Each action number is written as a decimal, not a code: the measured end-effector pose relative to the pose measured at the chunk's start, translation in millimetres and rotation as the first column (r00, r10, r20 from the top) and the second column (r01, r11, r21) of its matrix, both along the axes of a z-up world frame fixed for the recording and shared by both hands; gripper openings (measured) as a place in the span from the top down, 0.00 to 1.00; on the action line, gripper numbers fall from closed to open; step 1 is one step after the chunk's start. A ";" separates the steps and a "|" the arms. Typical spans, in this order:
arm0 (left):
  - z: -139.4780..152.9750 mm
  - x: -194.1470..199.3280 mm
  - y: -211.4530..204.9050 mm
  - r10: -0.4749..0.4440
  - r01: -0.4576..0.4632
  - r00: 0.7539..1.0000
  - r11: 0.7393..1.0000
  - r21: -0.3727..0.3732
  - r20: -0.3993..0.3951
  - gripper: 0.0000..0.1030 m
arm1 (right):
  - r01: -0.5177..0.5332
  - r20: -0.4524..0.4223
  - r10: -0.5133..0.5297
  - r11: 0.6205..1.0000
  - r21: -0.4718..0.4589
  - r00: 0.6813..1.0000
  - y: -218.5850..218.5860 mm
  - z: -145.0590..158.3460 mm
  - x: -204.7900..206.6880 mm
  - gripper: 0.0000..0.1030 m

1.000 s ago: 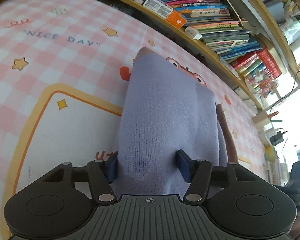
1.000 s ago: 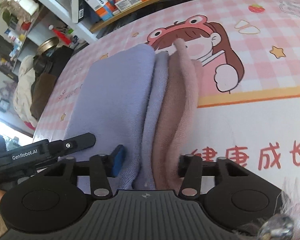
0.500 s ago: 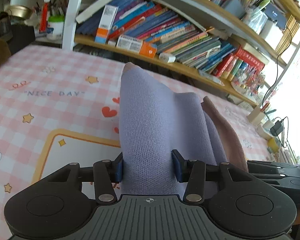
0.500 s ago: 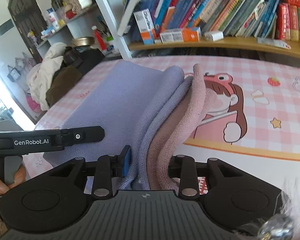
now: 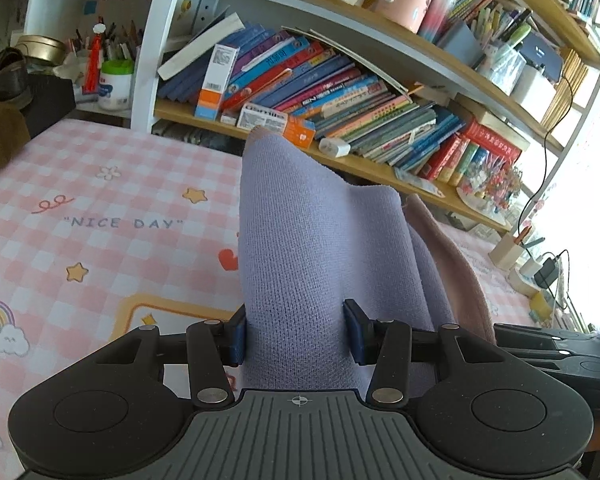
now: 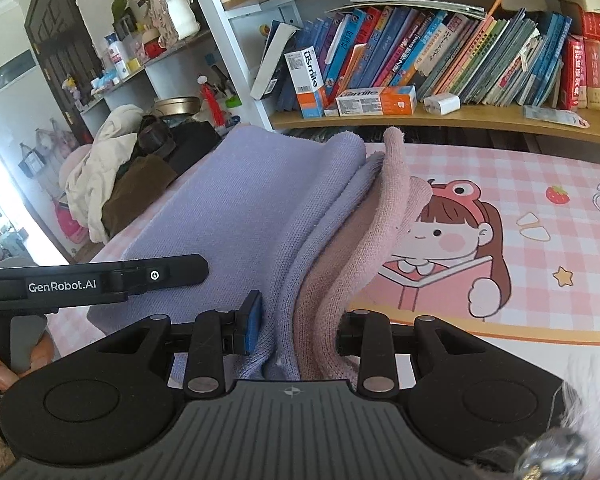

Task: Fold clothes
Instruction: 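Press the folded layers together with both tools and hold them, then open both tools and release the folded sweater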

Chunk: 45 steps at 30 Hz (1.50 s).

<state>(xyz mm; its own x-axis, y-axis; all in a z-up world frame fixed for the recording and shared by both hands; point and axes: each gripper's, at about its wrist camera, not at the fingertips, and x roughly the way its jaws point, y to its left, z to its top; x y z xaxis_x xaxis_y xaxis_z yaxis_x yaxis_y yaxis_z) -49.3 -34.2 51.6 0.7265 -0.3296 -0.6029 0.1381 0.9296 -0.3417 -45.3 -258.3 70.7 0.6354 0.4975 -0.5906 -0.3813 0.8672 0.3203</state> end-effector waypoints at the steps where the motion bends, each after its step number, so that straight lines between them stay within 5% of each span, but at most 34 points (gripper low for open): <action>1: -1.0 2.4 5.0 -0.006 0.006 1.000 1.000 -0.004 0.001 0.56 | 0.006 0.002 -0.006 1.000 -0.003 1.000 5.0 0.0 1.2 0.71; 15: -14.2 62.5 99.4 -0.087 0.085 0.996 0.995 -0.061 -0.019 0.56 | 0.075 -0.005 -0.076 0.997 -0.032 0.997 93.6 -5.8 42.5 0.71; 25: -21.0 150.8 160.7 -0.089 0.091 0.995 0.993 -0.073 0.032 0.56 | 0.072 0.067 -0.067 0.994 -0.083 0.995 157.8 -3.3 131.9 0.71; 35: -56.0 225.1 170.0 -0.073 0.079 0.996 0.989 -0.122 0.054 0.56 | 0.035 0.130 -0.005 0.973 -0.227 0.991 175.4 -21.4 215.7 0.71; 45: -86.5 253.8 164.8 -0.048 0.048 0.999 0.995 -0.085 0.001 0.53 | 0.018 0.069 0.002 0.959 -0.283 0.998 177.6 -55.9 255.0 0.65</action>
